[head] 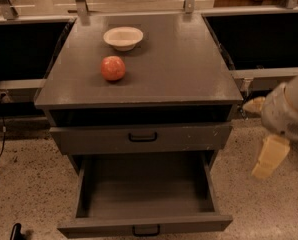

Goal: Close middle drawer

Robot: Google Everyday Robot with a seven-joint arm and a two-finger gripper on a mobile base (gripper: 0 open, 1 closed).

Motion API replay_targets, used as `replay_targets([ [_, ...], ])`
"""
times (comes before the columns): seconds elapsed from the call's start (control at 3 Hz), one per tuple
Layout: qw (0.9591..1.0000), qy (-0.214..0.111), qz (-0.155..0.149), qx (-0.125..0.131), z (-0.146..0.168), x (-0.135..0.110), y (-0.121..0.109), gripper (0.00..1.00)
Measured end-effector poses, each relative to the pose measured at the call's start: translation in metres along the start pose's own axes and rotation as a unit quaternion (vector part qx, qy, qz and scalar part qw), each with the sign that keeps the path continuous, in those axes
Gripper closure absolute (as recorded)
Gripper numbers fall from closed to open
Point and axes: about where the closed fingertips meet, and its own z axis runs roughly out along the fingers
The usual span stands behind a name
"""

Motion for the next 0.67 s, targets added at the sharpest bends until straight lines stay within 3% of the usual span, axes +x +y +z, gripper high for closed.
replay_targets([
  [0.33,0.9998,-0.014,-0.012,-0.008,0.0648,0.0273,0.017,0.0],
  [0.67,0.9998,-0.016,-0.014,0.0,0.0725,0.0286,0.0157,0.0],
])
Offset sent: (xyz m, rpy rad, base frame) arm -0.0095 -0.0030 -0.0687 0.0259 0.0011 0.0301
